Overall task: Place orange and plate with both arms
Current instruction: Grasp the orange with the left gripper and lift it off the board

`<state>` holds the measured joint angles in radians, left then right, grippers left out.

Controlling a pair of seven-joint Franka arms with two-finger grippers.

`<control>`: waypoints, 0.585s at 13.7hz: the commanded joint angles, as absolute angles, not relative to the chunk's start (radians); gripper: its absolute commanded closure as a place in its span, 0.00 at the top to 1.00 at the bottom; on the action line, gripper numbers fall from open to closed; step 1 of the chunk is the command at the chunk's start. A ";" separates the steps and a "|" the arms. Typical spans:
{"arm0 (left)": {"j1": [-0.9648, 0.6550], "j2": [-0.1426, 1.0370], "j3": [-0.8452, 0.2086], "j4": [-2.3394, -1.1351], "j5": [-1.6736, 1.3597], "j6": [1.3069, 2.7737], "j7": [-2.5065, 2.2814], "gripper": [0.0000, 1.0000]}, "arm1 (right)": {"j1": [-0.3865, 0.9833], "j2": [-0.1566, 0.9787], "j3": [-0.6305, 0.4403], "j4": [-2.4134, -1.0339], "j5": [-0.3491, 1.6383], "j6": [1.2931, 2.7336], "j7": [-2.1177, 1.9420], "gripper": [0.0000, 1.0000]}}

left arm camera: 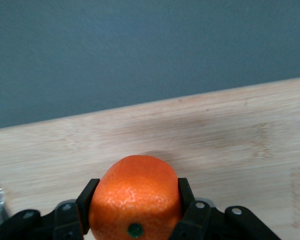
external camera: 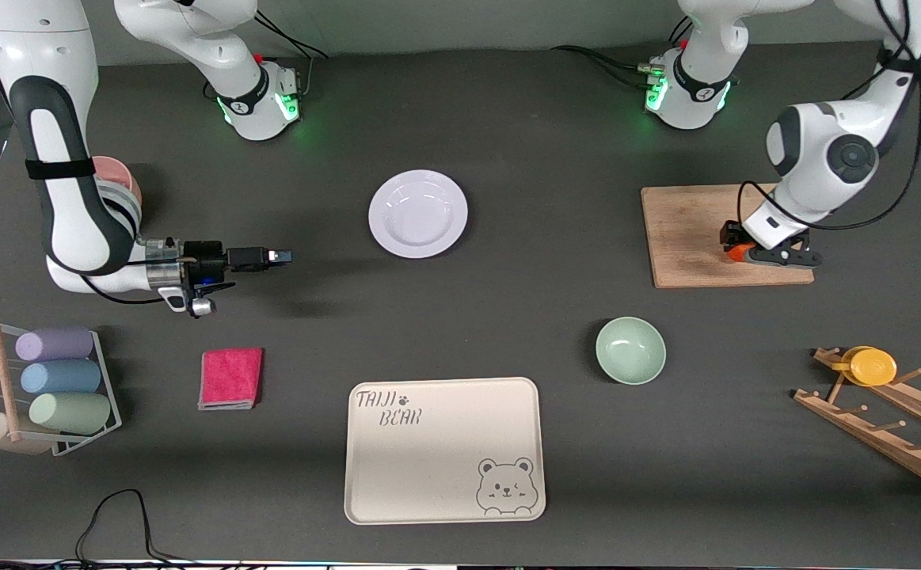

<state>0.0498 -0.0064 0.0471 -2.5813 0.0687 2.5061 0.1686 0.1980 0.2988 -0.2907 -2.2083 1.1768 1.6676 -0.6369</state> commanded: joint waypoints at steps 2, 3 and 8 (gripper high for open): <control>0.043 -0.158 0.049 -2.257 0.064 2.001 0.176 0.57 | 0.192 0.340 -0.308 -2.235 1.210 1.669 -0.758 1.00; 0.041 -0.169 0.049 -2.170 0.063 1.900 0.176 0.57 | 0.192 0.356 -0.310 -2.235 1.210 1.669 -0.759 1.00; -0.015 -0.201 0.043 -2.011 0.023 1.704 0.100 0.57 | 0.181 0.385 -0.311 -2.237 1.215 1.669 -0.767 1.00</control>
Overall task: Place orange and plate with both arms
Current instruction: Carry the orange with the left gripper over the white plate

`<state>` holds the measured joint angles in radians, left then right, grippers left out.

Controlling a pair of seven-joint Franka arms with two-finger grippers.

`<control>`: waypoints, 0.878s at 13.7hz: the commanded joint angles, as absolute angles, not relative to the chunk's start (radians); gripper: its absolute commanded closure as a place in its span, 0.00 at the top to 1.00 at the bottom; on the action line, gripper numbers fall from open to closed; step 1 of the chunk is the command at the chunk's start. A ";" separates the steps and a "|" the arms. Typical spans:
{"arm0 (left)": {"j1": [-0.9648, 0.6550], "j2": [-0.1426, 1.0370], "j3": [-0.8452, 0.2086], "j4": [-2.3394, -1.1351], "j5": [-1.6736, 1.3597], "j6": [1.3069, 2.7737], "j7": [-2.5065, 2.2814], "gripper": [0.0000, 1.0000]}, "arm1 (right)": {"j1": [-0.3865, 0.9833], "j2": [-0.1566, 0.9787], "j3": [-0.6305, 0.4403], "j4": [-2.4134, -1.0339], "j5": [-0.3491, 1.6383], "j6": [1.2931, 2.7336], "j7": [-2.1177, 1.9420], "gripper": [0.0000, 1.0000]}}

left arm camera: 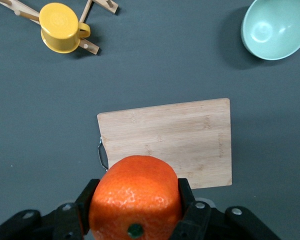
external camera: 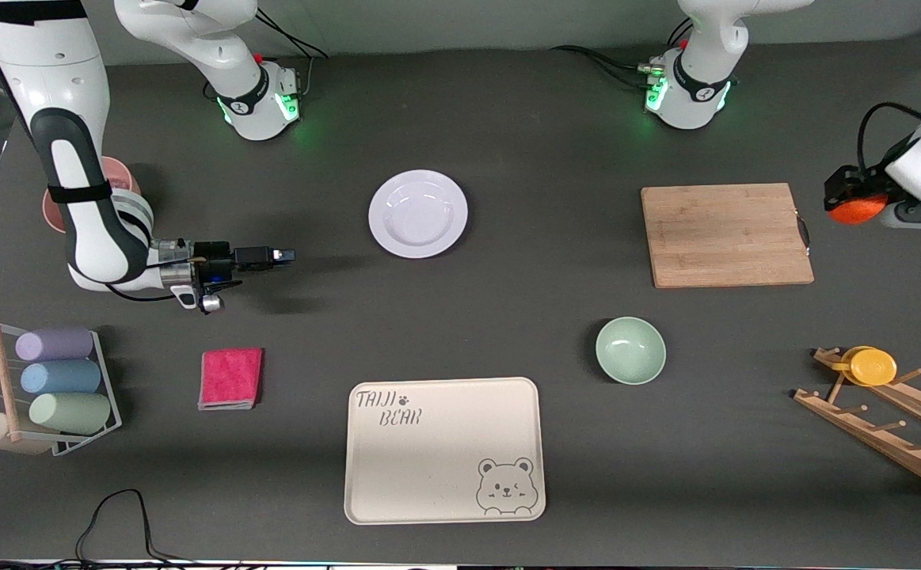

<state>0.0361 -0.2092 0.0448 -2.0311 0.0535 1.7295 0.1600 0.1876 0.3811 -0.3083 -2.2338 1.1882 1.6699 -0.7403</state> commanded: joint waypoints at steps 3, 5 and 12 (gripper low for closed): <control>-0.071 -0.206 -0.085 -2.006 0.005 1.701 -0.152 0.57 | 0.178 0.387 -0.311 -2.247 1.215 1.664 -0.767 1.00; -0.071 -0.189 -0.237 -1.988 -0.024 1.718 -0.346 0.57 | 0.176 0.393 -0.311 -2.256 1.215 1.663 -0.803 1.00; -0.179 0.159 -0.655 -1.637 0.078 1.729 -1.027 0.57 | 0.178 0.407 -0.311 -2.253 1.229 1.663 -0.805 1.00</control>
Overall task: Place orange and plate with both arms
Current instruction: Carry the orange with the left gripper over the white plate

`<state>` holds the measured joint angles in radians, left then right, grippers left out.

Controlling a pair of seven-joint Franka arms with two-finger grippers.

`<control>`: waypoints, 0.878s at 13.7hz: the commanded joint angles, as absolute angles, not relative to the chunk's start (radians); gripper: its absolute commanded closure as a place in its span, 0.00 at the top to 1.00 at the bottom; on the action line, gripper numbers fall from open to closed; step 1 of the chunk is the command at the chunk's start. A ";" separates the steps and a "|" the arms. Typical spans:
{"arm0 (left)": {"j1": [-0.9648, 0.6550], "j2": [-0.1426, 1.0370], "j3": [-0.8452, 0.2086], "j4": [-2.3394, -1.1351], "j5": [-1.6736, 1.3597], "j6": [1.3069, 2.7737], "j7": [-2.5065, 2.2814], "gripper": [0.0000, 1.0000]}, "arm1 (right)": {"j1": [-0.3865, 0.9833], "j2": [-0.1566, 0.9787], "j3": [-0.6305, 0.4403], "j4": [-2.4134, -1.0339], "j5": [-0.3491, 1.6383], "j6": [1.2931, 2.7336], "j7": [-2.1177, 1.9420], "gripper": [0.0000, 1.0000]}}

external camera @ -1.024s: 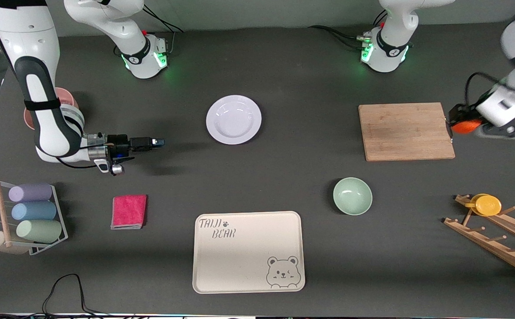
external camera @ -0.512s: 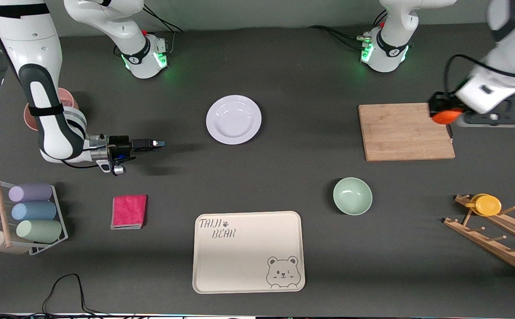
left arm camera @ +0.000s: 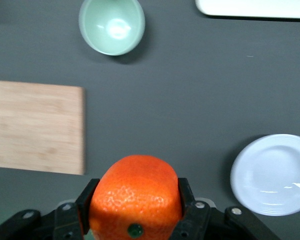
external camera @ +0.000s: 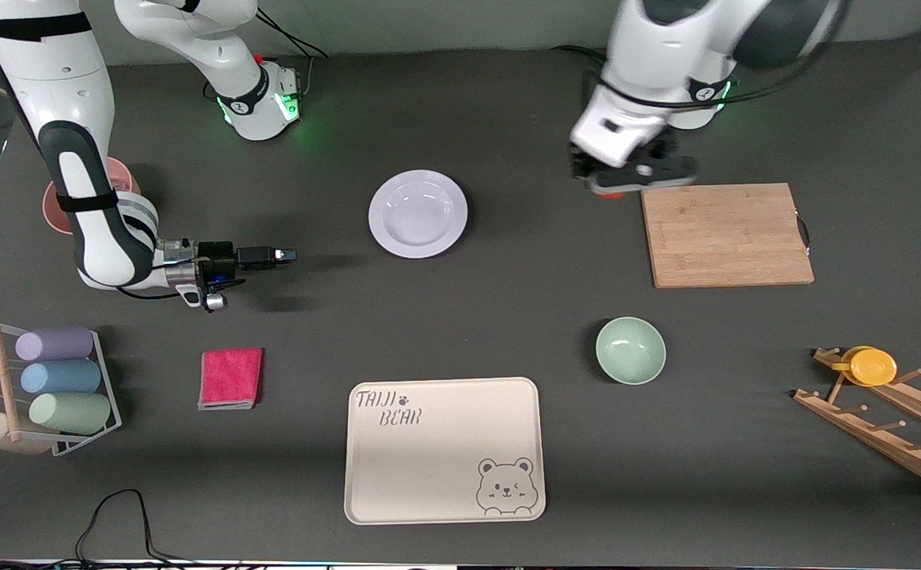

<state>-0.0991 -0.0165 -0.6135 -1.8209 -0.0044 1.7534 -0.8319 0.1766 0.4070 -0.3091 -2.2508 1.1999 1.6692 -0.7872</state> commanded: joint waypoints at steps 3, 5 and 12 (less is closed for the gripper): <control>-0.389 0.346 -0.650 -1.488 0.193 1.726 -1.257 0.57 | 0.176 0.413 -0.311 -2.253 1.239 1.663 -0.808 1.00; -0.496 0.467 -0.647 -1.380 0.276 1.727 -1.372 0.56 | 0.173 0.411 -0.311 -2.252 1.239 1.661 -0.808 1.00; -0.725 0.710 -0.556 -1.301 0.370 1.900 -1.558 0.56 | 0.173 0.425 -0.311 -2.237 1.243 1.663 -0.813 1.00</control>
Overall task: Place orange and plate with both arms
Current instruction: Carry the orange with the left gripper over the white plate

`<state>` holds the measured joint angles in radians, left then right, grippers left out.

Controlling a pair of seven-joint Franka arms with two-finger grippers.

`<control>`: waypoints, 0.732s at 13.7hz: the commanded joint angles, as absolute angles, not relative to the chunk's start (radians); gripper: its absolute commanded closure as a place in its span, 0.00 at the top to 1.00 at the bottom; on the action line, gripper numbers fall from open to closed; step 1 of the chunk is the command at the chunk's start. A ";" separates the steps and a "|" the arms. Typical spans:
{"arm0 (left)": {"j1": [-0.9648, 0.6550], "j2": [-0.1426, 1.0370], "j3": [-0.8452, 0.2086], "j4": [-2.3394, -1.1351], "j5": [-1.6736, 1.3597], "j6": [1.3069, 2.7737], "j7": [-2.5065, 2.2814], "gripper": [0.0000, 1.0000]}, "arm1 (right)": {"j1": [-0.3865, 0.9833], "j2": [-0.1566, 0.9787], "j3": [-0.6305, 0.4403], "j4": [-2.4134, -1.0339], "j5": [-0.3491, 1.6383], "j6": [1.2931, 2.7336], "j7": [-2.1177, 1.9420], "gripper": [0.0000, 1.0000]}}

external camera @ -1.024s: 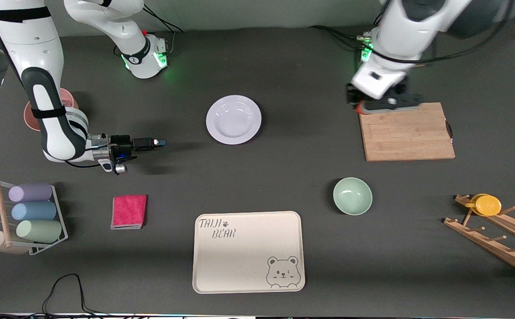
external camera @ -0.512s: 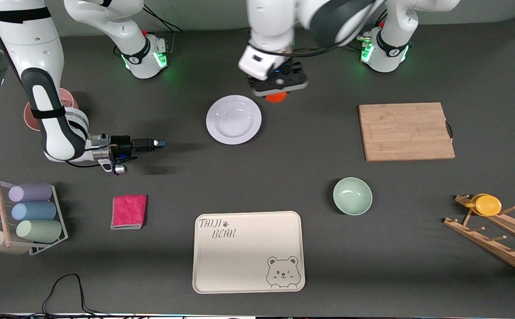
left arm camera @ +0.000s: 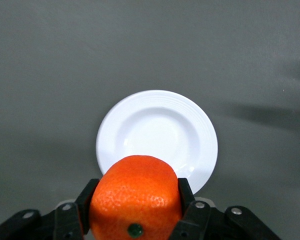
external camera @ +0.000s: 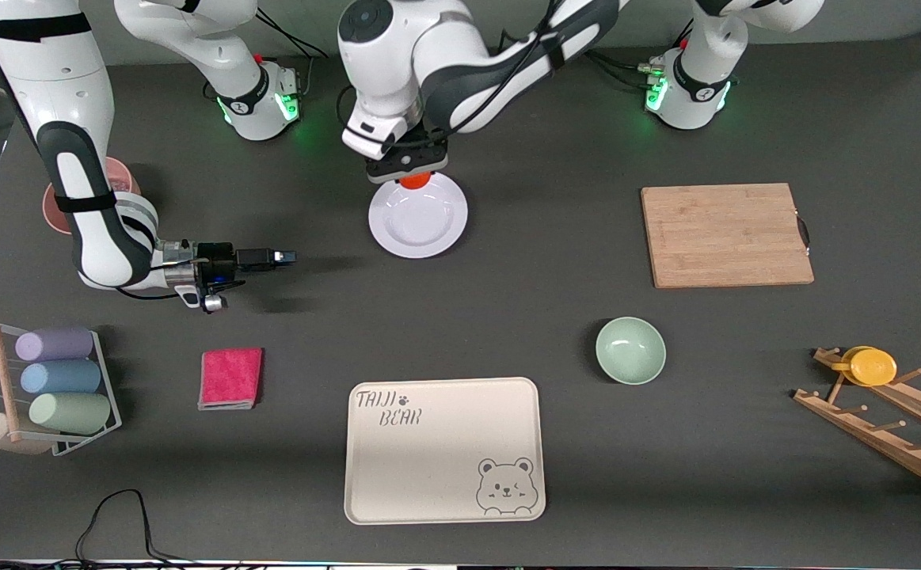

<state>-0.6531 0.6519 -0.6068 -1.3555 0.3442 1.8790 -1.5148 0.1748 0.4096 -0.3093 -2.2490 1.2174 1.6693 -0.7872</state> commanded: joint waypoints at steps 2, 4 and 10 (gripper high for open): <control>-0.779 0.739 -0.500 -1.322 0.371 1.972 -1.565 0.56 | 0.173 0.425 -0.311 -2.235 1.244 1.663 -0.818 1.00; -0.793 0.758 -0.470 -1.391 0.379 2.067 -1.591 0.56 | 0.172 0.446 -0.311 -2.244 1.244 1.661 -0.868 1.00; -0.799 0.834 -0.445 -1.485 0.455 2.180 -1.605 0.56 | 0.187 0.448 -0.310 -2.355 1.318 1.661 -0.971 1.00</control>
